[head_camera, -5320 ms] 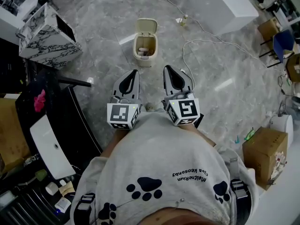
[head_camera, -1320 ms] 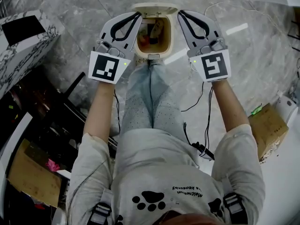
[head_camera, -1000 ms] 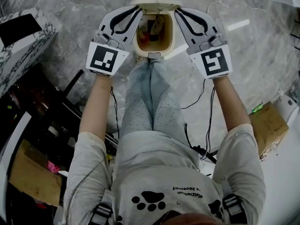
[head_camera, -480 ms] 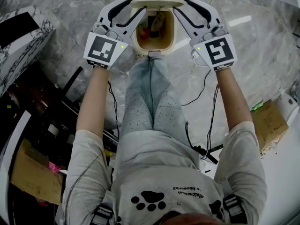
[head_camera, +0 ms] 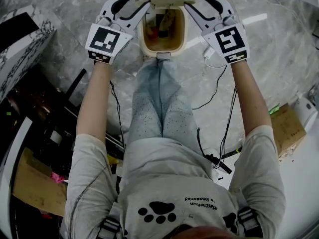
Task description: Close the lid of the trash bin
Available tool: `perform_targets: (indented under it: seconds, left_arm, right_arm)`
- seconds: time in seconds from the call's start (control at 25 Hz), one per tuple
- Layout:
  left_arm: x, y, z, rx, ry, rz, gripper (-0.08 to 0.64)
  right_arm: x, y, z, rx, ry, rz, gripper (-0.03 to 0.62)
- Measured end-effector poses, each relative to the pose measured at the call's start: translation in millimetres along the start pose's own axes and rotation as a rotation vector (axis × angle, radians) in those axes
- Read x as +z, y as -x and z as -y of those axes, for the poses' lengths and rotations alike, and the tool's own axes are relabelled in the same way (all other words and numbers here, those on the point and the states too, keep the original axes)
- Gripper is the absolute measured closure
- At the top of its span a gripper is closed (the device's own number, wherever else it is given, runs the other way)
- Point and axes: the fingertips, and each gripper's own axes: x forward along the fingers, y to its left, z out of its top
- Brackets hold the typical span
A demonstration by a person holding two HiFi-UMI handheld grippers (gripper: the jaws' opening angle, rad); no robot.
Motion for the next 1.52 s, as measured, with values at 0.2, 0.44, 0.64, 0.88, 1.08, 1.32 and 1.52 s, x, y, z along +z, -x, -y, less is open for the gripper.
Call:
perform_targets:
  seconds: [0.2,0.44,0.64,0.88,1.08,1.32,1.52]
  left_arm:
    - [-12,-7,-6,-0.023,-0.015,-0.043,0.399]
    - [-16,-6,-5,-0.043,-0.064,-0.069,0.469]
    - [-16,-1,2,-0.055,-0.107,-0.081,0.474]
    - [-23,9,20,-0.065,-0.119,-0.079,0.474]
    - [-33,21,37,-0.082,-0.138,-0.086,0.468]
    - [-50,34,63,-0.114,-0.173,-0.112,0.458]
    - [-68,44,83,-0.121,-0.188,-0.127,0.449]
  right_arm:
    - [-12,-9,4,0.017,-0.006,-0.029,0.428]
    - [-16,-12,2,0.021,0.066,-0.052,0.501]
    - [-18,-6,-5,0.028,0.105,-0.057,0.505]
    - [-25,4,-22,0.045,0.127,-0.062,0.505]
    - [-33,12,-43,0.059,0.150,-0.075,0.505]
    - [-49,24,-72,0.084,0.196,-0.105,0.499]
    - [-61,32,-94,0.098,0.236,-0.129,0.492]
